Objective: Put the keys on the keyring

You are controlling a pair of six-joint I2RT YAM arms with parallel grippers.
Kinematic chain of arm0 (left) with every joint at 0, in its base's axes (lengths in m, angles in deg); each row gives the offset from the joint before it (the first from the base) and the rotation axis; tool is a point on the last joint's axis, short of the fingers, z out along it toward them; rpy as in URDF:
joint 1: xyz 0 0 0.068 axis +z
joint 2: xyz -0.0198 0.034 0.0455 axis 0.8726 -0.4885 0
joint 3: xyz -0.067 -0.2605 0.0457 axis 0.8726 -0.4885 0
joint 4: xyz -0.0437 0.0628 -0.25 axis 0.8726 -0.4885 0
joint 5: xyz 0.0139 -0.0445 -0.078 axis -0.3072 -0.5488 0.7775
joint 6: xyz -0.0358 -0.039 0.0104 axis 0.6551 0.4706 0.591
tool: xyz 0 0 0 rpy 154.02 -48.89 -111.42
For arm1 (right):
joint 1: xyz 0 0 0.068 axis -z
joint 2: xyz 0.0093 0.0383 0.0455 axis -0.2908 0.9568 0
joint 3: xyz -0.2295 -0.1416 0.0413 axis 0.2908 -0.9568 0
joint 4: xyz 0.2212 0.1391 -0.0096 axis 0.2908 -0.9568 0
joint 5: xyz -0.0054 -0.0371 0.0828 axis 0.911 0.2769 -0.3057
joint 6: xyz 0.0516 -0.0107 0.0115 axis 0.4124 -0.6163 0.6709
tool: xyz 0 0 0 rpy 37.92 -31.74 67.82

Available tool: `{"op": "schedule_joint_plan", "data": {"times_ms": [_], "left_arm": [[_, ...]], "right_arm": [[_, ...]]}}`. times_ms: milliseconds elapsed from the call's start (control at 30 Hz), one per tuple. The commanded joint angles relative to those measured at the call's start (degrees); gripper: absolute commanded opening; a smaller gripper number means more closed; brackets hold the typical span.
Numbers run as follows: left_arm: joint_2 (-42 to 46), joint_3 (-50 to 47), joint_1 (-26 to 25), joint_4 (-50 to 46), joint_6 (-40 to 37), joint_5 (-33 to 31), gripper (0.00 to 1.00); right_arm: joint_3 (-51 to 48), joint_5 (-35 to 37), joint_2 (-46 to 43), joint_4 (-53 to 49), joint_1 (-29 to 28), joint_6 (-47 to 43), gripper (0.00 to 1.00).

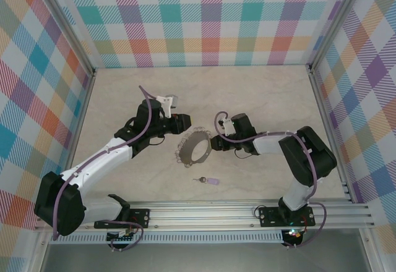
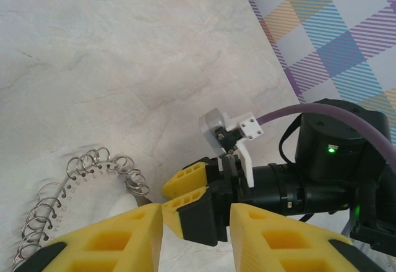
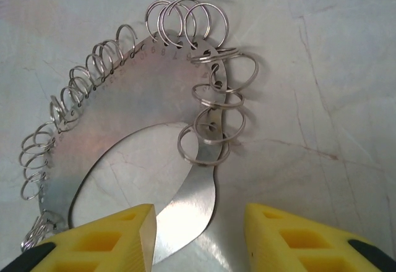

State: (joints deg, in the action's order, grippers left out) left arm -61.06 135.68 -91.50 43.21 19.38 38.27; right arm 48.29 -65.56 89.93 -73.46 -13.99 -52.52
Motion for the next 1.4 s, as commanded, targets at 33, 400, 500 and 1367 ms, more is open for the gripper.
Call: {"op": "schedule_joint_plan", "data": {"times_ms": [33,400,500,1367], "left_arm": [[1.33,-0.72,-0.37,0.85,0.6,-0.8,0.35],[0.63,-0.43,-0.37,1.01,0.26,-0.88,0.35],[0.65,-0.54,-0.37,1.14,0.25,-0.97,0.35],[0.56,-0.75,-0.37,1.43,0.47,-1.16,0.37]], "right_arm": [[3.45,-0.02,2.05,-1.89,-0.76,-2.28,0.43],[8.15,-0.12,4.99,-4.27,-0.75,-3.54,0.42],[8.55,-0.46,5.69,-4.26,-0.75,-3.51,0.42],[9.25,2.08,6.53,-6.17,-1.96,-6.0,0.37]]}}
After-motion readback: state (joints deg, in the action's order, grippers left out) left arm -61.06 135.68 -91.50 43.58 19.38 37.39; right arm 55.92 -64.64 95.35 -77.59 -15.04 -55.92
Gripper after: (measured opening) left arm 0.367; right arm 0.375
